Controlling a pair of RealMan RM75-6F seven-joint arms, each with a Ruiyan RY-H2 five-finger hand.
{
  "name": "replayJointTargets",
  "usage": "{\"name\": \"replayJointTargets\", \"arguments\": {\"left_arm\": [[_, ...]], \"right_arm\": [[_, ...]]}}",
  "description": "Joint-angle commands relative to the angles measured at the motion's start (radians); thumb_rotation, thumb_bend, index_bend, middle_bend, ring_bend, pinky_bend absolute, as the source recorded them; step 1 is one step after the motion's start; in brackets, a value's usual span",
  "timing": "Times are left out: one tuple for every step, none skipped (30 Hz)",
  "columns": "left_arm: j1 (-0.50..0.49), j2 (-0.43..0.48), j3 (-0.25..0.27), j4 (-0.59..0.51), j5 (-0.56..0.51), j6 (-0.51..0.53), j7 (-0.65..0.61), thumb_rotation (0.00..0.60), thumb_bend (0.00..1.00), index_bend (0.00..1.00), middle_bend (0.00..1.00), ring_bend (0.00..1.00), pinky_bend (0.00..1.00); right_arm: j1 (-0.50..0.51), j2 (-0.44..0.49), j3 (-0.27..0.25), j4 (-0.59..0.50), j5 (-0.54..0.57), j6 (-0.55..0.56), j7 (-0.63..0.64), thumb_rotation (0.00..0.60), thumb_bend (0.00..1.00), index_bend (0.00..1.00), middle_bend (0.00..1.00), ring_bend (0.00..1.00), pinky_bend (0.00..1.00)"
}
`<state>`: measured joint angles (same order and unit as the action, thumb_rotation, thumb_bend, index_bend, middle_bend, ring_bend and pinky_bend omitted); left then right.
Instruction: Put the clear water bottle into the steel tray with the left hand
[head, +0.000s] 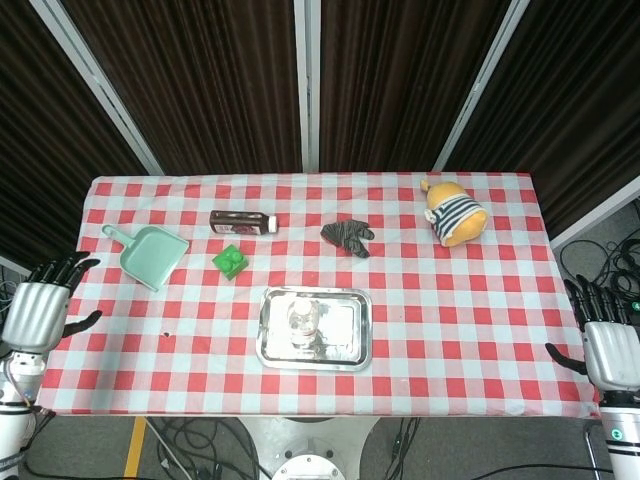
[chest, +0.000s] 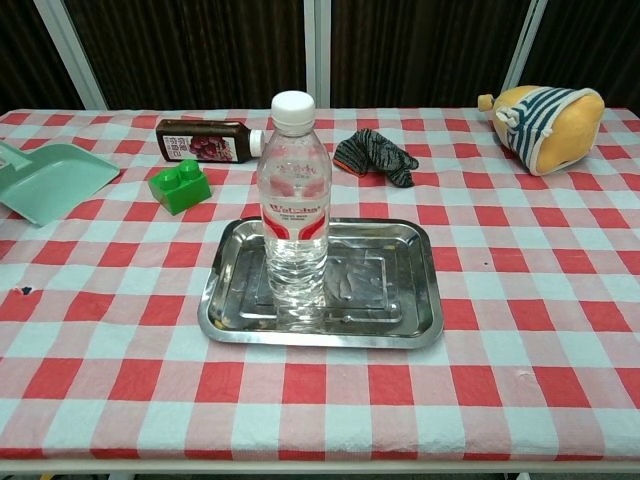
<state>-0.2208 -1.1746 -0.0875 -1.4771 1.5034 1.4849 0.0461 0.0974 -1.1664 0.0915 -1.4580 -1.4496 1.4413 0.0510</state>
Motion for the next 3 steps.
{"name": "replayJointTargets", "arguments": {"left_arm": [[0.056, 0.048, 0.042, -0.037, 0.005, 0.032, -0.005, 0.6, 0.11, 0.3, 0.3, 0.22, 0.28], [0.07, 0.054, 0.053, -0.038, 0.011, 0.043, -0.009, 0.6, 0.11, 0.3, 0.3, 0.22, 0.28], [0.078, 0.056, 0.058, -0.036, 0.014, 0.049, -0.011, 0.6, 0.11, 0.3, 0.31, 0.22, 0.28]], "right_arm": [[0.0, -0.001, -0.001, 0.001, -0.002, 0.0, -0.001, 0.6, 0.1, 0.01, 0.0, 0.0, 0.0], [0.0, -0.002, -0.003, 0.002, -0.003, -0.001, -0.003, 0.6, 0.1, 0.01, 0.0, 0.0, 0.0], [0.0, -0.003, -0.004, 0.004, -0.004, -0.001, -0.004, 0.6, 0.1, 0.01, 0.0, 0.0, 0.0]]}}
